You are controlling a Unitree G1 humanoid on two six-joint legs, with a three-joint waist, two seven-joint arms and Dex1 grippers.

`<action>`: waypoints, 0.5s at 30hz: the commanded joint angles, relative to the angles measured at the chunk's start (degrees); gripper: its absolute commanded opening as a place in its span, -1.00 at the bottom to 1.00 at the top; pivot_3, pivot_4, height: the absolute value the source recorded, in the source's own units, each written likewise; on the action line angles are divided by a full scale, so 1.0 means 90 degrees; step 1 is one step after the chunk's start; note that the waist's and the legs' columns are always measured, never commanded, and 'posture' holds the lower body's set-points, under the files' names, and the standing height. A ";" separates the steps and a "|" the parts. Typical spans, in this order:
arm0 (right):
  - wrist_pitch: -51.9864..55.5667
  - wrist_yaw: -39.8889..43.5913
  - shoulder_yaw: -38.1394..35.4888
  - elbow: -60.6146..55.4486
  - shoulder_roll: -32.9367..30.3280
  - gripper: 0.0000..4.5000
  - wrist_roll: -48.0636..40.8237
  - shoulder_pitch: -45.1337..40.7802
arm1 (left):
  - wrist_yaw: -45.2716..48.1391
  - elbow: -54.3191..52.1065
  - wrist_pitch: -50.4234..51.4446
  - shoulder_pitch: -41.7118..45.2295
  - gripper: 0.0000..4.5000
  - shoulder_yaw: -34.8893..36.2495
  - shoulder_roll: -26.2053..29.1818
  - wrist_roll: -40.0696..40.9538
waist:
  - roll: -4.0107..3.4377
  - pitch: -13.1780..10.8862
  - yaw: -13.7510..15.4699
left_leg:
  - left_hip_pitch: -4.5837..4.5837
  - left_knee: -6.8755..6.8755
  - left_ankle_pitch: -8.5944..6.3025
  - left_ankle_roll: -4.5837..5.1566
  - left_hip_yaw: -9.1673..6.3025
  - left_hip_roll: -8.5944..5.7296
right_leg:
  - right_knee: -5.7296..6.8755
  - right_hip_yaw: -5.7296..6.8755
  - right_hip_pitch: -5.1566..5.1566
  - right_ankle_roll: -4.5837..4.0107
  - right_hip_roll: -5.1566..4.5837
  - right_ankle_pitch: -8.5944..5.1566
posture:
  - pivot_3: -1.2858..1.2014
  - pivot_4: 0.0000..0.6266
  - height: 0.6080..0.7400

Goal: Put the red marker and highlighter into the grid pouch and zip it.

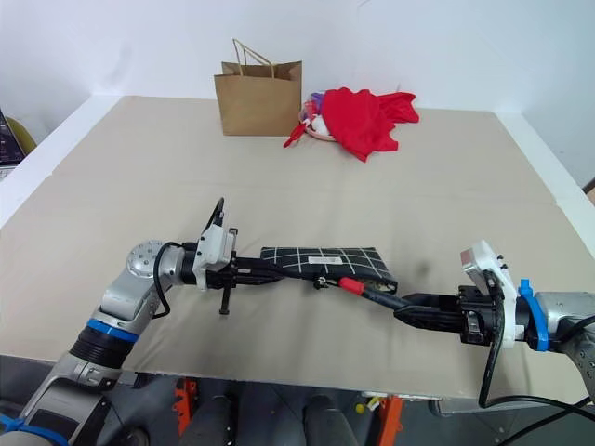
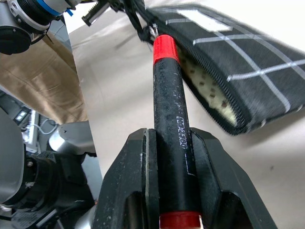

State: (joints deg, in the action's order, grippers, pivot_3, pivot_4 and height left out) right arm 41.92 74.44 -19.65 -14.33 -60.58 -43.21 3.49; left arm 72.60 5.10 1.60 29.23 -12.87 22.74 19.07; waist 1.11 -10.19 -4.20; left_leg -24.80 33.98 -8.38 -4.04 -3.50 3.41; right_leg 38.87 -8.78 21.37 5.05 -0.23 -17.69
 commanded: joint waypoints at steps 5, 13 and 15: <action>0.0094 -0.0212 0.0169 0.0127 0.0022 -0.70 0.0016 -0.0472 | -0.0018 -0.0450 0.0099 0.0003 -1.00 0.0006 -0.0056 0.0140 | 0.0000 0.0000 0.0000 | 0.0000 0.0000 0.0000 0.0000 0.0000 0.0000 | 0.0000 0.0000 0.0000 0.0000 0.0000 0.0000 | 0.03 -0.52 1.00; 0.0212 -0.0252 0.0547 0.0091 0.0011 -0.70 -0.0009 -0.0887 | -0.0041 -0.0431 0.0145 0.0035 -1.00 -0.0008 -0.0126 0.0114 | -0.0001 0.0000 -0.0006 | -0.0001 0.0000 0.0000 0.0000 0.0000 -0.0001 | 0.0000 0.0001 0.0000 0.0000 0.0000 0.0000 | 0.03 -0.52 1.00; 0.0565 -0.0499 0.0821 0.0014 0.0126 -0.70 -0.0107 -0.1238 | -0.0062 -0.0397 0.0129 0.0070 -1.00 -0.0030 -0.0188 0.0089 | -0.0001 0.0000 -0.0016 | 0.0003 0.0000 0.0000 0.0000 0.0000 0.0000 | 0.0000 0.0000 -0.0001 0.0000 0.0000 0.0001 | 0.03 -0.52 1.00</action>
State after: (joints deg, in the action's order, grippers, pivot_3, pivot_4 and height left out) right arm 44.91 71.35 -12.91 -12.40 -60.02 -42.68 -5.63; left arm 72.40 3.22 3.05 29.14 -13.19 21.28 19.13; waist 1.10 -10.19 -4.34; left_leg -24.77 33.98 -8.38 -4.04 -3.50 3.41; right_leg 38.89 -8.78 21.36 5.05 -0.22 -17.67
